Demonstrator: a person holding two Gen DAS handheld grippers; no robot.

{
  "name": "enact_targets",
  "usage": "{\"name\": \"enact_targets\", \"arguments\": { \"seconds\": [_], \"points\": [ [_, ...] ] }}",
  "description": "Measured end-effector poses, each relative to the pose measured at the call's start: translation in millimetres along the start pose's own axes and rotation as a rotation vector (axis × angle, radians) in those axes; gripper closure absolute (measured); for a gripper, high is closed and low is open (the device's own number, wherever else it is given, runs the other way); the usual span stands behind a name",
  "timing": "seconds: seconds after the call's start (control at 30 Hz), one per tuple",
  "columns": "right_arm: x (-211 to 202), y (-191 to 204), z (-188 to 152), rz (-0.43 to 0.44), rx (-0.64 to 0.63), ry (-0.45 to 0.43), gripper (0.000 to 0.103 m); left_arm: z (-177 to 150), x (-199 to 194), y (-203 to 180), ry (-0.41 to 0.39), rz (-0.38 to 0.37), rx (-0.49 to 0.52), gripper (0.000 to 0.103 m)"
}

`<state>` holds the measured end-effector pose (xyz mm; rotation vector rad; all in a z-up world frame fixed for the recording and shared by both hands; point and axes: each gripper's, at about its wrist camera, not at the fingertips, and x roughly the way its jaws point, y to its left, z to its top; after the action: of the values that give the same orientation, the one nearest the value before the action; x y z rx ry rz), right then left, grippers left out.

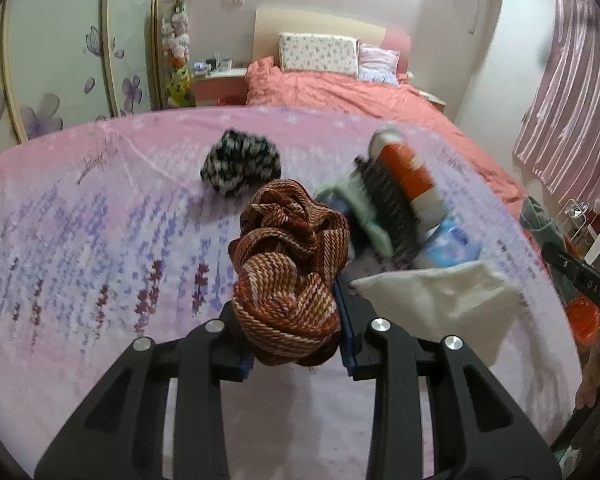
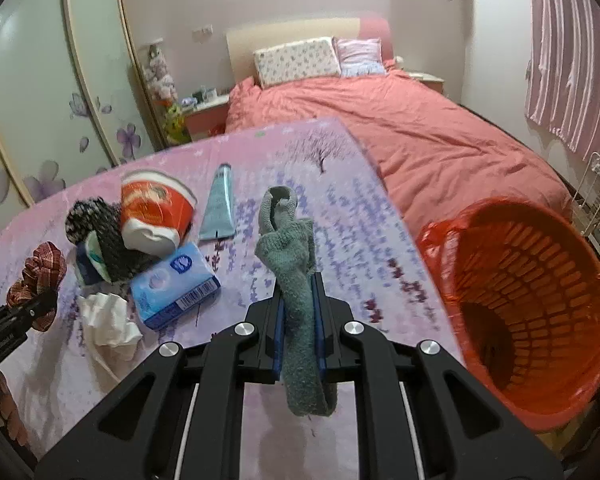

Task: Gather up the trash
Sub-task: 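Lift the scarf and towel over the orange basket and open both grippers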

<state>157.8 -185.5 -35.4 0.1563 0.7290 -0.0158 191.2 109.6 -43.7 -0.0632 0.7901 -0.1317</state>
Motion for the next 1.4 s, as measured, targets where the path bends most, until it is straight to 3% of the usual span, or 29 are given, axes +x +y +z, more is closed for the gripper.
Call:
{"name": "enact_targets", "arguments": {
  "seconds": [0.2, 0.37, 0.67, 1.03, 1.27, 1.4],
  "points": [
    [-31.1, -17.7, 2.3, -0.011, 0.011, -0.069, 0.091, 11.6, -37.7, -33.1, -0.071, -0.044, 0.038, 0.07],
    [-53.3, -36.0, 3.2, -0.054, 0.016, -0.12, 0.091, 19.1, -62.5, -85.7, -0.117, -0.123, 0.098, 0.07],
    [-81.7, -83.5, 1.2, -0.128, 0.073, -0.189, 0.091, 20.4, -75.6, -178.5, -0.12, -0.296, 0.174, 0.07],
    [-82.3, -156.1, -0.9, -0.144, 0.199, -0.209, 0.091, 12.1, -43.6, -296.8, -0.048, -0.459, 0.296, 0.07],
    [-66.6, -192.4, 2.4, -0.133, 0.264, -0.203, 0.091, 11.1, -6.1, -349.4, 0.004, -0.512, 0.356, 0.067],
    [-57.6, -210.1, 1.2, -0.119, 0.298, -0.192, 0.088, 9.1, 19.0, -370.0, 0.028, -0.499, 0.382, 0.054]
  ]
}}
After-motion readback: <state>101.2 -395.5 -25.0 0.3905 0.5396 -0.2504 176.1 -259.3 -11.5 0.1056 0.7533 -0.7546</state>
